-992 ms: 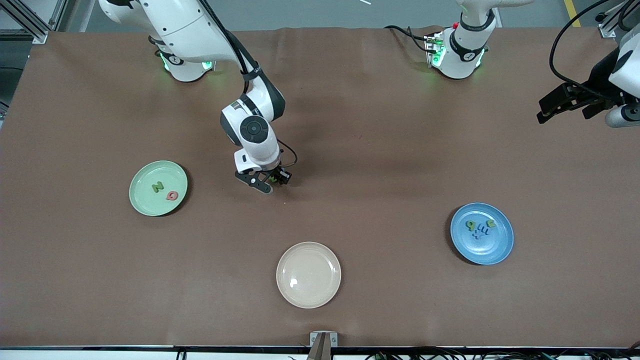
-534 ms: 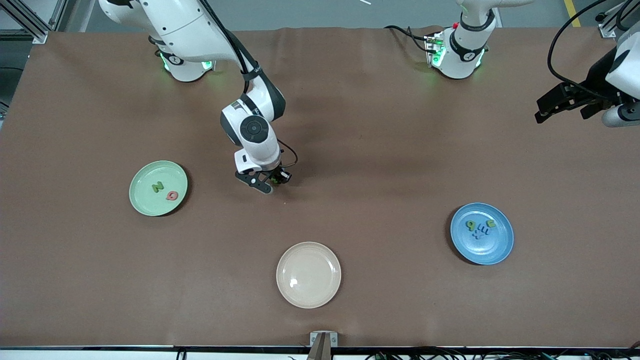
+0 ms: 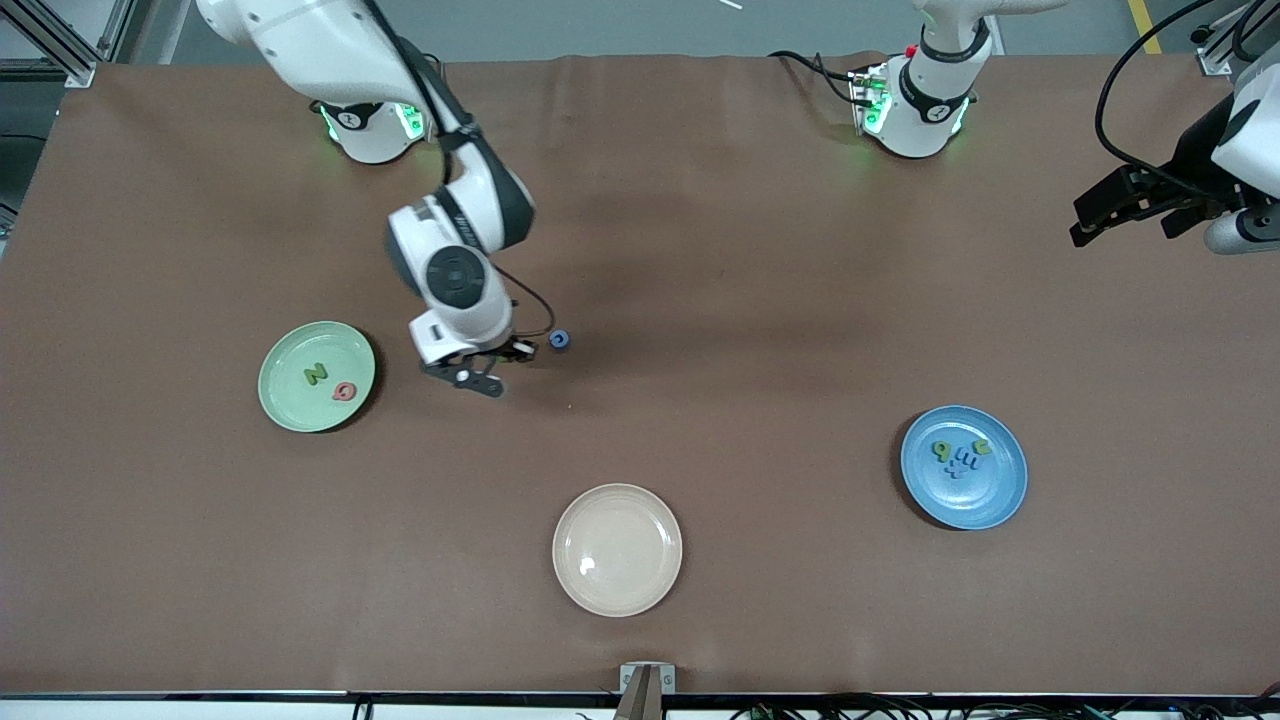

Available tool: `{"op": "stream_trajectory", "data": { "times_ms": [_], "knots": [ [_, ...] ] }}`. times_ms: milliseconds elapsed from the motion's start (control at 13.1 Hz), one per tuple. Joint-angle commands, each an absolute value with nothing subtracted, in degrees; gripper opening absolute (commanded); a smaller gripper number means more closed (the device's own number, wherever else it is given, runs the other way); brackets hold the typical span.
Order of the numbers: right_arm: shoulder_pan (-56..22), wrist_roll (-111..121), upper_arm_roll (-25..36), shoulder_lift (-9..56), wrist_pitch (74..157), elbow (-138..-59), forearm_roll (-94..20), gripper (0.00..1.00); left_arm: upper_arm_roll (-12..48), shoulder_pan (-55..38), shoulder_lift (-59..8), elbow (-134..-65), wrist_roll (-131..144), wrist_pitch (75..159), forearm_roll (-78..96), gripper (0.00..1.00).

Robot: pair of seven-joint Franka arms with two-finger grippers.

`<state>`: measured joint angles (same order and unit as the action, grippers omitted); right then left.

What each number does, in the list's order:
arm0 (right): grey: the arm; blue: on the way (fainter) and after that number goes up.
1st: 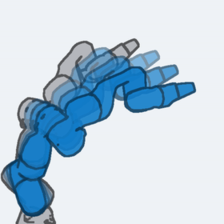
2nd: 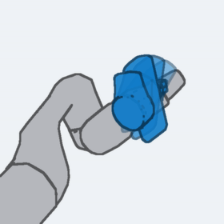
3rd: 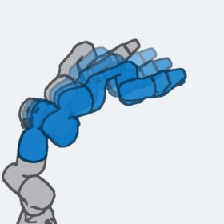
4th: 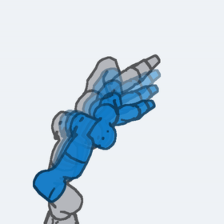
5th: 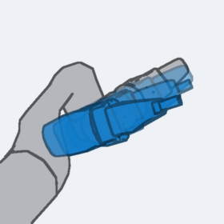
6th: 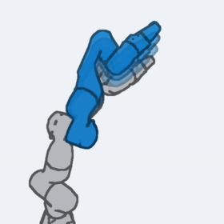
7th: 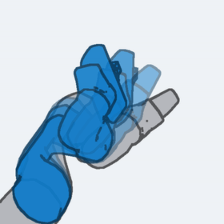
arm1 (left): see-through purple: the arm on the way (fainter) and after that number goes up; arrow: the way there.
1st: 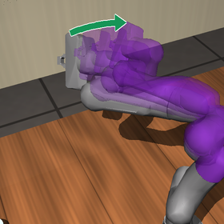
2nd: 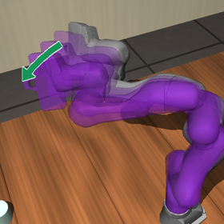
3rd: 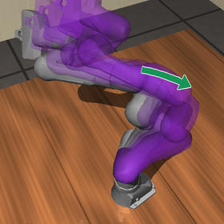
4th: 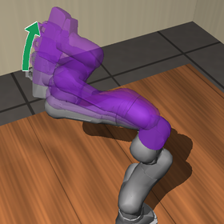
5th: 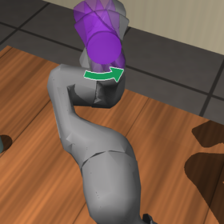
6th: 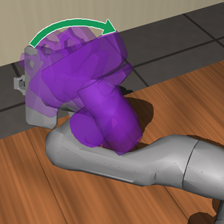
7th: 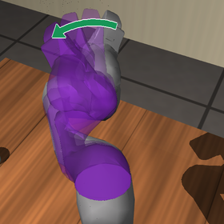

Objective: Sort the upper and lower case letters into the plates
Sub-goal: 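Carry the green B to the green plate and release it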

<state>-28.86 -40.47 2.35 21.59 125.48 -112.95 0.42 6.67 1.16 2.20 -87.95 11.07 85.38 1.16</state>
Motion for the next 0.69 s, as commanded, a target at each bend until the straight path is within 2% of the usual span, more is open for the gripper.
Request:
{"op": "stream_trajectory", "data": {
  "times_ms": [0, 153, 305, 458, 611],
  "knots": [
    [-20.2, -21.0, 1.5, 14.7, 125.0, -119.9, 1.1, 0.19, 6.7, 1.2, 3.4, -89.1, 9.8, 86.2, 1.4, 1.0],
    [-12.3, -5.6, 1.4, 14.1, 126.6, -121.9, 1.1, 0.19, 6.8, 1.1, 3.3, -89.1, 9.8, 86.2, 1.4, 1.0],
    [-5.5, 9.0, 1.3, 14.6, 131.5, -124.0, 1.1, 0.19, 7.7, 1.2, 3.4, -89.2, 9.8, 86.2, 1.4, 1.0],
    [-2.1, 16.3, 1.3, 15.1, 138.5, -127.3, 1.0, 0.19, 7.8, 1.2, 3.5, -89.2, 9.8, 86.1, 1.4, 1.0],
    [-1.1, 16.7, 1.3, 17.1, 140.8, -128.2, 1.0, 0.19, 7.8, 1.2, 3.4, -89.1, 9.8, 86.0, 1.4, 1.0]
  ]
}}
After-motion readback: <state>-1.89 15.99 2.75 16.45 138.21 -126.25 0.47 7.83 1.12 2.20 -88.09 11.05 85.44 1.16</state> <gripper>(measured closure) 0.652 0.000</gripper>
